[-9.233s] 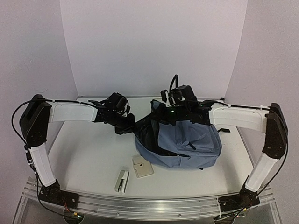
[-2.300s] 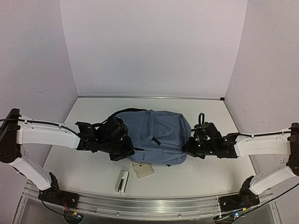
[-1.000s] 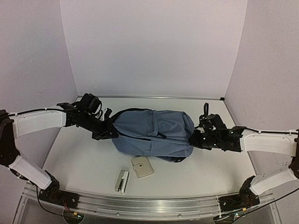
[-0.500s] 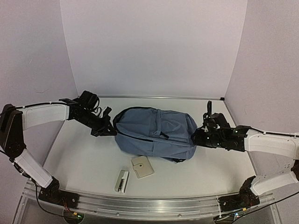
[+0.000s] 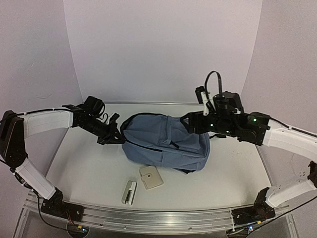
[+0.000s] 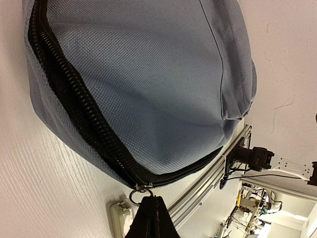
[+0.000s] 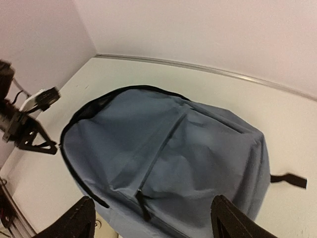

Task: Pack the student bag
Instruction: Zip the student bag at the center of the board.

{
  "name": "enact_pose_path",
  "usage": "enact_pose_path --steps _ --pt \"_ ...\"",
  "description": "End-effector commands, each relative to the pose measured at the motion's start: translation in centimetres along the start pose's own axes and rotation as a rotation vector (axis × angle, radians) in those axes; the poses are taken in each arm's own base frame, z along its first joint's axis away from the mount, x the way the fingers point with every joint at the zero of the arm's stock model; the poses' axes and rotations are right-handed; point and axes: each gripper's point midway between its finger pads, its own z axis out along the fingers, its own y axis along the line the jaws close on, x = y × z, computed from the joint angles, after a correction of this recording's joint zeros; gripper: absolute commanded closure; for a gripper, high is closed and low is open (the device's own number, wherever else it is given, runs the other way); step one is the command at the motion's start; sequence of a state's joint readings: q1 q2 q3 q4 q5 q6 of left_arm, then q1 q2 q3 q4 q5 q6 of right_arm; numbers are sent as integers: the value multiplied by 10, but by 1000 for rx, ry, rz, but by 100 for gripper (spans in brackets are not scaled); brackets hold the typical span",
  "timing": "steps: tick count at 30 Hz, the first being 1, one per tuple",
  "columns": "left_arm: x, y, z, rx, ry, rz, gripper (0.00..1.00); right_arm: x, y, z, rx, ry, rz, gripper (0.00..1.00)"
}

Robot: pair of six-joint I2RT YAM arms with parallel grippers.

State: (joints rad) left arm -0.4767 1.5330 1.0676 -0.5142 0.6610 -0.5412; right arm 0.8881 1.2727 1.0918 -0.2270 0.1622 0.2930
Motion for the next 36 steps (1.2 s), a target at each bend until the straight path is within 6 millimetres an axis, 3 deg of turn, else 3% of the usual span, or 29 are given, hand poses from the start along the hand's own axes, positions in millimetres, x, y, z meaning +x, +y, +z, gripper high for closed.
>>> enact_pose_path --steps 1,6,11,17,25,27,30,32,36 --pt "-12 -18 -11 56 -53 76 100 10 64 37 -104 33 -169 27" --pt "-11 -15 -8 67 -57 54 100 32 127 76 -207 68 -283 28" --pt "-10 -15 -8 74 -61 46 100 64 159 114 -217 112 -400 26" --pt "-10 -17 -9 76 -62 44 100 79 162 150 -148 115 -495 30" --pt "-13 -19 -9 77 -62 49 100 93 169 174 -111 122 -578 46" --pt "-14 -19 -9 76 -62 51 100 95 169 179 -99 122 -588 58" --pt "-18 -17 -9 51 -71 52 100 95 170 180 -93 117 -597 85" --pt "-22 -12 -10 16 -84 50 100 92 170 176 -93 109 -595 97" --pt "-34 -2 -15 -74 -129 46 100 89 165 161 -83 102 -596 100"
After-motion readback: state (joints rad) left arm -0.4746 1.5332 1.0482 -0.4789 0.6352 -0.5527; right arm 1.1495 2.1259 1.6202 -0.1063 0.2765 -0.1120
